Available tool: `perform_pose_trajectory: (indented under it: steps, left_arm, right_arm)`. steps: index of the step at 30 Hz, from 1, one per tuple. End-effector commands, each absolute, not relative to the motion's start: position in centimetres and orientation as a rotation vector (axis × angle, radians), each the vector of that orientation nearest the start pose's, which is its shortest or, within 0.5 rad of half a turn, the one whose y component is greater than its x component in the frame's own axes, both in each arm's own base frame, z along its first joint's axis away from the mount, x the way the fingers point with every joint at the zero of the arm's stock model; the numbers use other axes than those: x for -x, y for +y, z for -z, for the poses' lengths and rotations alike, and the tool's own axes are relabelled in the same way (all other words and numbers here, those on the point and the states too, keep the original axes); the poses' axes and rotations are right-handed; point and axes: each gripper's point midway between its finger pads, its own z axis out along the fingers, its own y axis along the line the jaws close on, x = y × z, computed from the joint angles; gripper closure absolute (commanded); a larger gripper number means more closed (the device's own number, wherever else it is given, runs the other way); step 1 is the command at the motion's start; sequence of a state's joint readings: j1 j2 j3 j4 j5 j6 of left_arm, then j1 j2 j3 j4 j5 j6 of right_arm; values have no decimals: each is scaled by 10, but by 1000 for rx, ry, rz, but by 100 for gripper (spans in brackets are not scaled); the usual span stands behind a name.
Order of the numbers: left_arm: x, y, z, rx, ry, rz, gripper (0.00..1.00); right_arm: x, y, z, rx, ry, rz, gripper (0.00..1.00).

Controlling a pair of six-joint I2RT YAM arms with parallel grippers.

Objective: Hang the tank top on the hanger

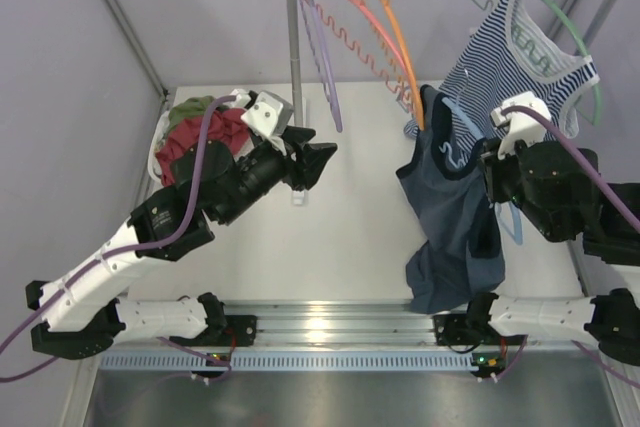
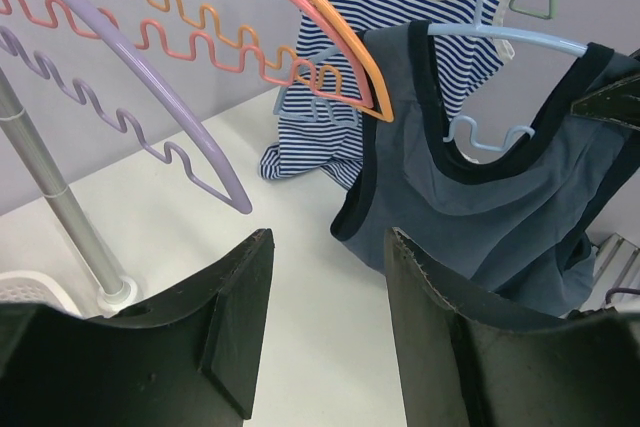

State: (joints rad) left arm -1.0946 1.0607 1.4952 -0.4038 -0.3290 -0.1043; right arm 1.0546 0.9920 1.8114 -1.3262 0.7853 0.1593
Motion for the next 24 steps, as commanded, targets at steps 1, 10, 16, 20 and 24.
perform_pose_trajectory:
  steps: [1, 10, 16, 20, 24]
  left_arm:
    - [-196, -268, -483, -482, 1445, 728, 47]
    - [-195, -263, -480, -472, 1452, 724, 46]
    - [-194, -255, -480, -457, 1454, 713, 46]
    - [-195, -254, -479, -457, 1458, 703, 46]
    - [-195, -255, -478, -460, 1458, 705, 46]
  right_arm:
    - [-190, 85, -438, 306, 1825, -61, 100]
    - [-197, 113, -428, 405, 1826, -201, 100]
    - [-223, 96, -413, 338, 1873, -128, 100]
    - [-237, 84, -417, 294, 1874, -80, 100]
    - [-249, 67, -433, 217, 1838, -57, 100]
